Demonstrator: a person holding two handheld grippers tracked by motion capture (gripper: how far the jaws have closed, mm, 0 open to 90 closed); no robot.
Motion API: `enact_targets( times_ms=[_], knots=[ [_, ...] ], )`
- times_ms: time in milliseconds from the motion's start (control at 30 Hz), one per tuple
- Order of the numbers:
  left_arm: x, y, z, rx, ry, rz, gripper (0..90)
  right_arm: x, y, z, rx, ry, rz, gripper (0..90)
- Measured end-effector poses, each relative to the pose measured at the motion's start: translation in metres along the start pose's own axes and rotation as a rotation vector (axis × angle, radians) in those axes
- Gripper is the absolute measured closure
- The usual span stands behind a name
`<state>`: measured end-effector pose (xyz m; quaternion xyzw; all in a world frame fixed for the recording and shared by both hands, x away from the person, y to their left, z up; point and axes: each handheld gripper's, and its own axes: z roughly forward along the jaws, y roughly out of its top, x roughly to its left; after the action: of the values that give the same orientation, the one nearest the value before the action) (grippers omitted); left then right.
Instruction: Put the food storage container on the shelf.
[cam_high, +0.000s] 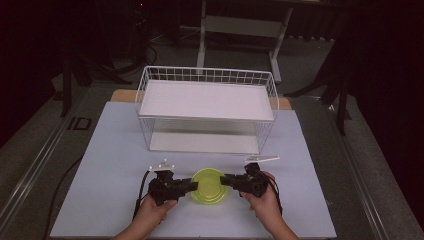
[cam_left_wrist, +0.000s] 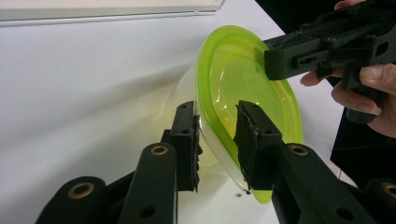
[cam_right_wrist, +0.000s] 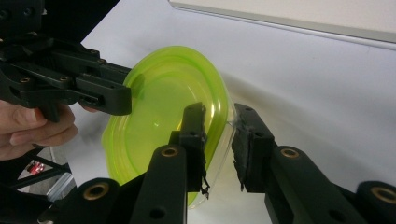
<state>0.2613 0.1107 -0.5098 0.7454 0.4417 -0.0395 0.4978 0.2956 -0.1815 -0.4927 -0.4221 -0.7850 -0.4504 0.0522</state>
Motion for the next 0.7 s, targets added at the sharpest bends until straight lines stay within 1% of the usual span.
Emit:
enact_targets(
  times_ms=[33, 100, 167, 233, 300, 333, 367, 433, 500, 567, 633, 700],
  knots=[
    [0.0, 0.0, -0.001, 0.002, -0.002, -0.005, 72.4, 0.001, -0.001, -0.001, 0.001, 0.003, 0.008, 75.8],
    [0.0, 0.0, -0.002, 0.0, -0.008, -0.011, 73.9, 0.002, -0.001, -0.002, 0.008, 0.009, 0.002, 76.4],
    [0.0, -0.001, -0.003, -0.004, -0.019, -0.025, 75.7, 0.003, -0.002, -0.004, 0.008, 0.02, 0.011, 77.2],
    [-0.001, 0.0, -0.004, 0.003, -0.026, -0.032, 77.1, 0.004, -0.003, -0.005, 0.009, 0.039, 0.028, 78.2],
    [-0.004, 0.001, -0.007, 0.005, -0.033, -0.033, 78.5, 0.005, -0.004, -0.007, 0.008, 0.034, 0.03, 79.1],
    [-0.005, 0.001, -0.008, 0.001, -0.031, -0.026, 80.0, 0.006, -0.005, -0.008, 0.005, 0.03, 0.034, 79.9],
    [-0.007, 0.003, -0.01, -0.003, -0.009, -0.009, 81.2, 0.006, -0.005, -0.009, 0.006, 0.028, 0.031, 80.2],
    [-0.008, 0.006, -0.013, -0.006, 0.003, 0.021, 82.4, 0.011, -0.005, -0.008, 0.018, 0.003, -0.015, 80.3],
    [-0.008, 0.009, -0.015, -0.009, 0.002, 0.026, 82.4, 0.012, -0.004, -0.008, 0.007, 0.008, -0.004, 80.3],
    [-0.008, 0.011, -0.016, -0.011, 0.006, 0.036, 82.4, 0.013, -0.002, -0.008, -0.003, 0.003, -0.012, 80.4],
    [-0.007, 0.014, -0.018, -0.016, -0.001, 0.036, 82.5, 0.014, 0.0, -0.008, -0.007, 0.003, -0.017, 80.4],
    [-0.006, 0.018, -0.02, -0.019, -0.004, 0.045, 82.5, 0.015, 0.003, -0.009, -0.012, -0.001, -0.022, 80.4]
  ],
)
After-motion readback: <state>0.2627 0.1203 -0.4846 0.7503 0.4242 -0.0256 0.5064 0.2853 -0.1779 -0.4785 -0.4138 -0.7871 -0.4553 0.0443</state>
